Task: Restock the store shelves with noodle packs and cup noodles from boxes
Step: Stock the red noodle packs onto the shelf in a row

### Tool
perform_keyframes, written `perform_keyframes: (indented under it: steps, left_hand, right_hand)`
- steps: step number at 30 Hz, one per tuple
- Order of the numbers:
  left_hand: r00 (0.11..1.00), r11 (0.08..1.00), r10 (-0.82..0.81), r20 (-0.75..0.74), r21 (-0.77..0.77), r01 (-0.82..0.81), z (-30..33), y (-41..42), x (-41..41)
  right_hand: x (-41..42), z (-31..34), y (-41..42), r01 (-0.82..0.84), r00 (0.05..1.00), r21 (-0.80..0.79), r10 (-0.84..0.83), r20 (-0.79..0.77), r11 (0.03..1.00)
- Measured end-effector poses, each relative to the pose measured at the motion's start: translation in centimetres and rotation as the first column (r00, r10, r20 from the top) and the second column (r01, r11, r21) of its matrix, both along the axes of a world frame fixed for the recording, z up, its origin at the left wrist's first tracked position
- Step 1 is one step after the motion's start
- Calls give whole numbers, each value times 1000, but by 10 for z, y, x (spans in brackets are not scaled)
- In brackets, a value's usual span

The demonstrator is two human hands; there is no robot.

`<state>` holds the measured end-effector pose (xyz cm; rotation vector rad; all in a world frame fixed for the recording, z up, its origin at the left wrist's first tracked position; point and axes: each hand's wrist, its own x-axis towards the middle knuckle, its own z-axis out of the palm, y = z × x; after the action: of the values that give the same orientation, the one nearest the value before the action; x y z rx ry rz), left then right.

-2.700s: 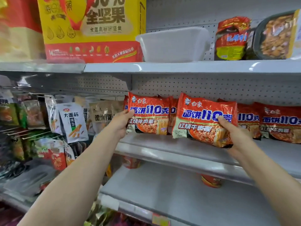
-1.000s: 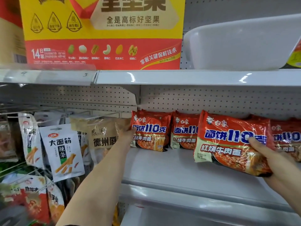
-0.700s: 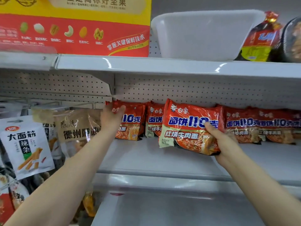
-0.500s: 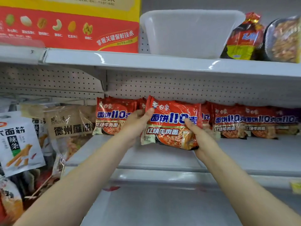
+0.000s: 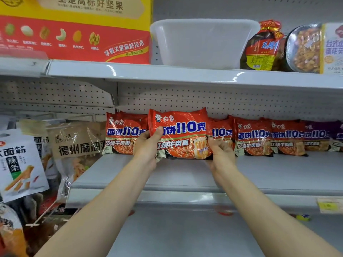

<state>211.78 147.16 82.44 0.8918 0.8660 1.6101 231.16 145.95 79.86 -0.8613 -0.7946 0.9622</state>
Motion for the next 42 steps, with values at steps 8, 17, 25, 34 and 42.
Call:
perform_keyframes:
  steps: [8,17,25,34,42]
  left_hand:
    - [986,985,-162,39,-47,164,6,-4,-7]
    - [865,977,200,-459,158,-142,11,29,-42]
    - [738,949,307,-600,138,-283,2,62,-42]
    - [683,932,333,-650,117,-343,-9,79,-43]
    - [680,936,314,-662,96,-339,-27,108,-42]
  right_hand:
    - [-4,-7,22,93,996,-37,-93,9,995]
    - [2,0,37,153,976,-36,-146,162,988]
    - [4,-4,57,237,916,-140,-173,361,961]
    - [-6,-4,75,165,941,-214,-89,327,963]
    - [-6,-10,88,98,965,-257,-29,262,961]
